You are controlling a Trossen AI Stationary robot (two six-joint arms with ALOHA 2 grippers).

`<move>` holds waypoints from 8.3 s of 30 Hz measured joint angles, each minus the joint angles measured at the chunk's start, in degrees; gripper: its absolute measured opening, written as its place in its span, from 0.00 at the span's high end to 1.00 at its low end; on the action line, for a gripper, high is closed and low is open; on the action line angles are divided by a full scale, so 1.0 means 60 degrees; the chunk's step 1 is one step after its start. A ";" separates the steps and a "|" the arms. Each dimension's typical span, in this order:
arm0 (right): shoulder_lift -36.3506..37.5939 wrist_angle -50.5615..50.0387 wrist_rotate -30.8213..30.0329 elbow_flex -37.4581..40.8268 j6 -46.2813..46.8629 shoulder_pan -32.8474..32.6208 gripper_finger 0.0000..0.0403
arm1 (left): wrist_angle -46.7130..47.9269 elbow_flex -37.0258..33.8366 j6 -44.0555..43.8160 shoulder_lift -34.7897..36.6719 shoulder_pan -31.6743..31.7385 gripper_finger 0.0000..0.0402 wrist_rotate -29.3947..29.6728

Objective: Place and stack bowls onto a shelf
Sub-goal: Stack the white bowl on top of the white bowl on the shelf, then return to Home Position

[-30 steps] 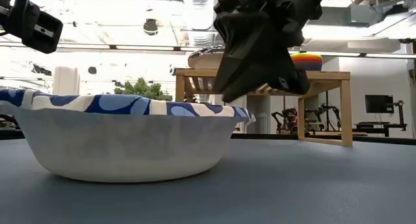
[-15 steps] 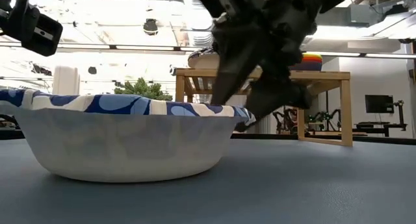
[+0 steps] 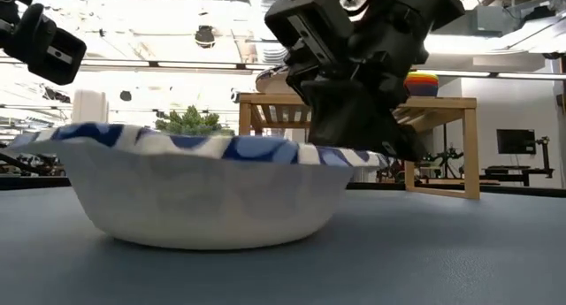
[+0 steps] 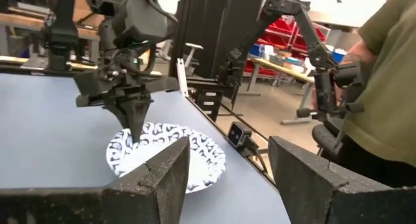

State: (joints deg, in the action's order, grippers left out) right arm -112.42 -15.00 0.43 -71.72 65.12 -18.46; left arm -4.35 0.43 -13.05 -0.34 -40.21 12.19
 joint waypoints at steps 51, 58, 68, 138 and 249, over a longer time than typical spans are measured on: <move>0.5363 -0.4869 -0.1860 -0.2237 -0.2095 0.6761 0.95 | 0.0298 -0.0007 0.0986 0.0018 0.5748 0.51 -0.2715; 0.4744 -0.4783 -0.1297 -0.2233 -0.2127 0.7210 0.93 | 0.0281 -0.0007 0.0904 0.0015 0.5745 0.51 -0.2830; 0.4459 -0.4170 -0.0527 -0.2233 -0.2956 0.7534 0.85 | 0.0239 -0.0007 0.0884 0.0015 0.5745 0.51 -0.2933; 1.6998 0.3267 -0.1359 1.0670 -0.7263 0.2673 0.59 | 0.0390 -0.0009 0.0384 0.0011 0.5745 0.51 -0.1676; 1.7734 0.2569 -0.2077 1.1718 -0.6853 0.2655 0.59 | 0.0391 -0.0011 0.0386 0.0015 0.5741 0.51 -0.1680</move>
State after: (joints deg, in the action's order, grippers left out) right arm -6.02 0.41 -12.03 -1.41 24.00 -2.53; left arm -2.01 0.36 -10.74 -0.25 -5.76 2.11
